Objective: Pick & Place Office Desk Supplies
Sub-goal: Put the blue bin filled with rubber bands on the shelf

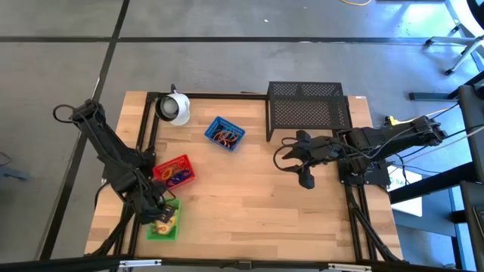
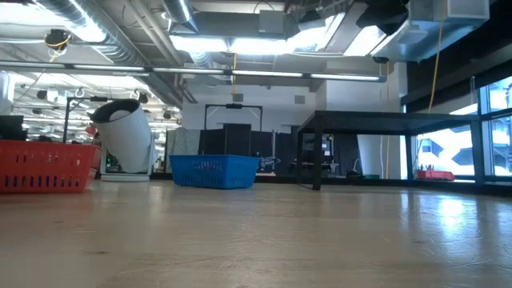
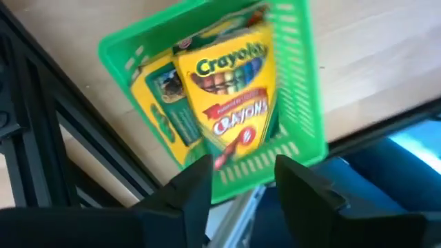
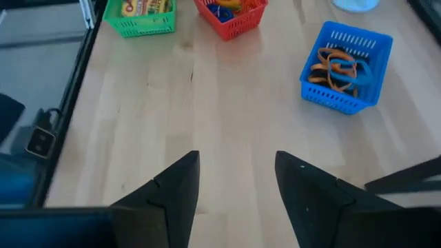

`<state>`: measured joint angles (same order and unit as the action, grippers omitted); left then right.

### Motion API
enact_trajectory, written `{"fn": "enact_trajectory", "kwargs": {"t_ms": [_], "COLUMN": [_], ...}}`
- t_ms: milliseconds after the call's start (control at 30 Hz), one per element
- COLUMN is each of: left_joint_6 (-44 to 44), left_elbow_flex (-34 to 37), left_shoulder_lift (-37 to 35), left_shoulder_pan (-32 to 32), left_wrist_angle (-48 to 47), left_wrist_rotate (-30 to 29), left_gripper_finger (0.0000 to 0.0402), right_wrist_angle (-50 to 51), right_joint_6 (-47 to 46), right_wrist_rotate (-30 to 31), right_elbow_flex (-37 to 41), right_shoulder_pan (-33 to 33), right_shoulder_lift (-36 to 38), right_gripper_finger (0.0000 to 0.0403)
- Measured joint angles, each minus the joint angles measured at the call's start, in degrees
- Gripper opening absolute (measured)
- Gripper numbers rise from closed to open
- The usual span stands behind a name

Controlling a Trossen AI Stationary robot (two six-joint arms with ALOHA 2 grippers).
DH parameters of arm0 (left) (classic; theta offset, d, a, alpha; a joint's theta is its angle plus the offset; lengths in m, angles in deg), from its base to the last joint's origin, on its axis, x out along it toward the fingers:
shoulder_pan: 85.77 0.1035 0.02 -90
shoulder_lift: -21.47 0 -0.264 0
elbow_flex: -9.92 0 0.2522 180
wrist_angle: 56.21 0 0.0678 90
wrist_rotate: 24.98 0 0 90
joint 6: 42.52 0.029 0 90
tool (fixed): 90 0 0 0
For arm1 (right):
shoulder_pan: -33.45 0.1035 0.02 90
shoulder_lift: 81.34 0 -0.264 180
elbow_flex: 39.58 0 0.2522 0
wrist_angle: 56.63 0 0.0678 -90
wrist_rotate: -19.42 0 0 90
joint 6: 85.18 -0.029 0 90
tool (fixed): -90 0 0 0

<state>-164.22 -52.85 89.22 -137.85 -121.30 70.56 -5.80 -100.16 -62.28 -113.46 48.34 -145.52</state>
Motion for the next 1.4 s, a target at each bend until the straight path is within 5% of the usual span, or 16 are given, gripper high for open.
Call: {"fn": "enact_trajectory", "kwargs": {"t_ms": [167,333,500,667,1000,1133,1400], "left_joint_6": [0.74,3.02,17.85,39.05,79.65,95.27,102.43], "left_elbow_flex": [0.00,0.00,0.00,0.00,0.00,0.00,0.00], "left_shoulder_lift": [-4.74,-8.16,-9.05,-9.05,-6.02,-2.20,9.75], "left_shoulder_pan": [2.52,4.12,6.23,11.53,32.45,40.38,55.28], "left_wrist_angle": [-0.07,0.11,0.94,4.57,16.00,24.57,33.50], "left_wrist_rotate": [-2.36,-14.77,-34.83,-43.53,-42.72,-37.69,-25.54], "left_gripper_finger": [0.0169,0.0168,0.0165,0.0172,0.0193,0.0193,0.0193], "right_wrist_angle": [-0.97,-6.81,-11.77,-10.66,-6.00,-1.82,2.61], "right_joint_6": [8.59,17.76,21.85,21.79,13.20,8.32,0.63], "right_wrist_rotate": [2.76,4.30,4.31,4.34,6.87,7.64,7.78], "right_elbow_flex": [-0.01,-0.02,-0.02,0.00,-0.01,-0.01,0.00], "right_shoulder_pan": [-0.08,-2.06,-4.63,-6.17,-7.12,-7.10,-7.10], "right_shoulder_lift": [-2.96,-10.58,-17.44,-19.18,-15.40,-14.42,-14.43], "right_gripper_finger": [0.0191,0.0191,0.0191,0.0191,0.0191,0.0191,0.0191]}}
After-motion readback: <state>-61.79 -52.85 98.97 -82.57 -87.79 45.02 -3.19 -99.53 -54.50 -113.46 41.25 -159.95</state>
